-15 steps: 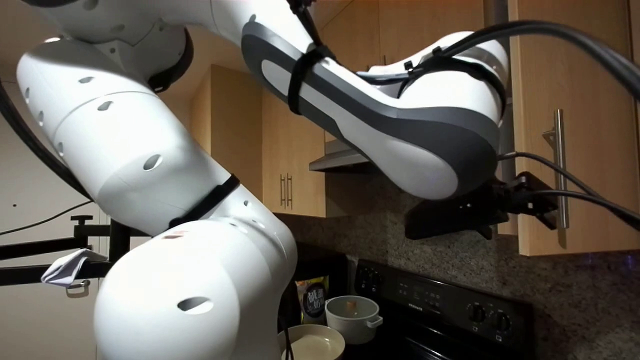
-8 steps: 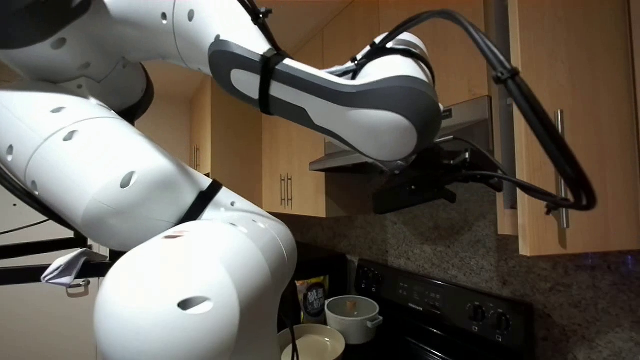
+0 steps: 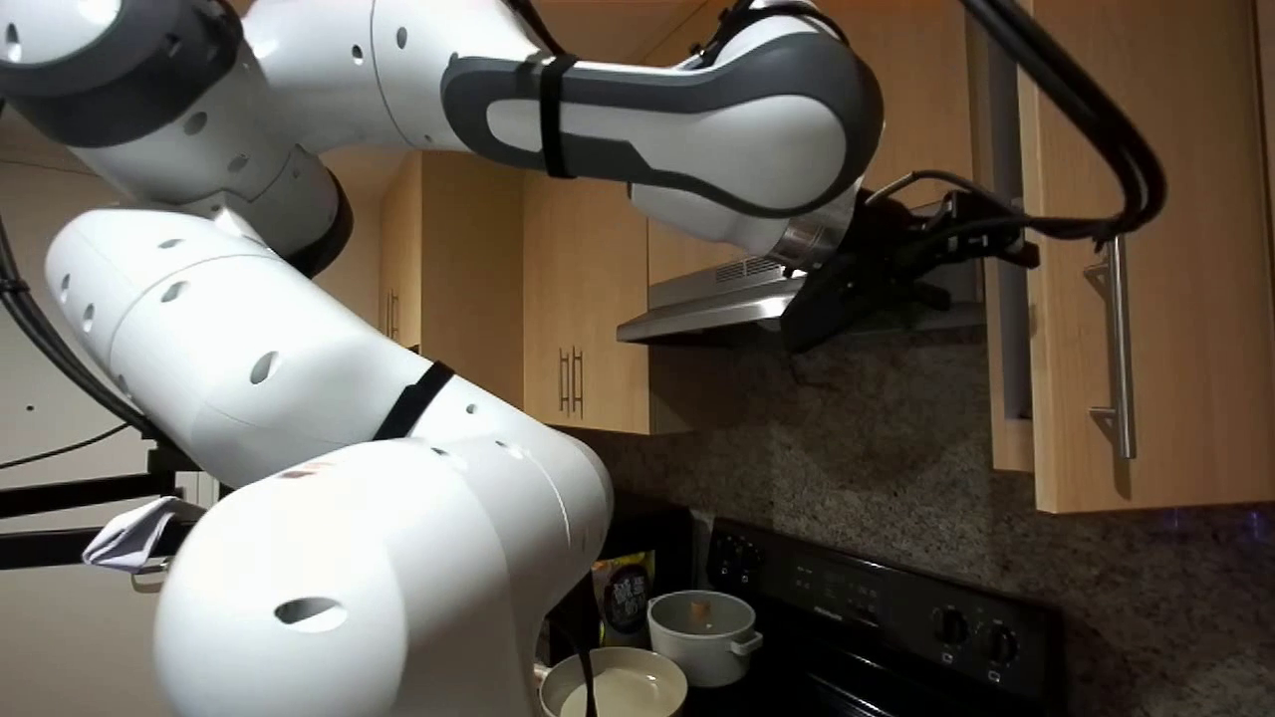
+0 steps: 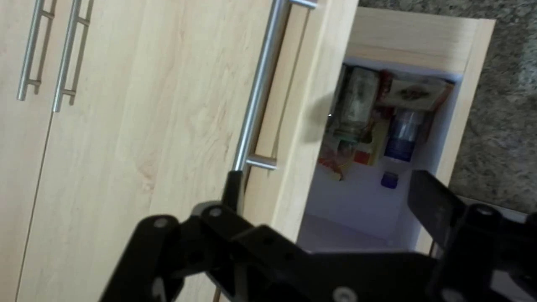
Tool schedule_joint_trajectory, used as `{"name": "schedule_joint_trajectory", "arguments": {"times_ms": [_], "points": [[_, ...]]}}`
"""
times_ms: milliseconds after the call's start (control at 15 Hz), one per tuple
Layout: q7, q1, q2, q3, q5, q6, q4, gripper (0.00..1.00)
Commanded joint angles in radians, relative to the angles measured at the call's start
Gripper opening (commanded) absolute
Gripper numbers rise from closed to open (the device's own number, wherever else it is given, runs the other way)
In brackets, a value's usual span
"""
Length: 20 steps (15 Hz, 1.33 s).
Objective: Open and close the upper right cupboard
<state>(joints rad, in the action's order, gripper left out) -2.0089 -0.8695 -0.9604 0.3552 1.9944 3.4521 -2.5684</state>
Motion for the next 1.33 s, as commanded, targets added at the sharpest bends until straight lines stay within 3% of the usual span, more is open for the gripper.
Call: {"name": "schedule_joint_trajectory", "arguments": {"times_ms": [0, 533, 800, 1133, 1267], "points": [[-0.040, -0.041, 0.151, -0.005, 0.085, 0.006, 0.124, 1.00], [-0.055, 0.010, 0.414, -0.065, 0.223, 0.004, 0.240, 1.00], [-0.090, 0.018, 0.446, -0.100, 0.267, 0.004, 0.248, 1.00], [-0.154, 0.064, 0.453, -0.196, 0.347, 0.004, 0.235, 1.00], [-0.165, 0.113, 0.466, -0.252, 0.378, 0.003, 0.237, 1.00]]}}
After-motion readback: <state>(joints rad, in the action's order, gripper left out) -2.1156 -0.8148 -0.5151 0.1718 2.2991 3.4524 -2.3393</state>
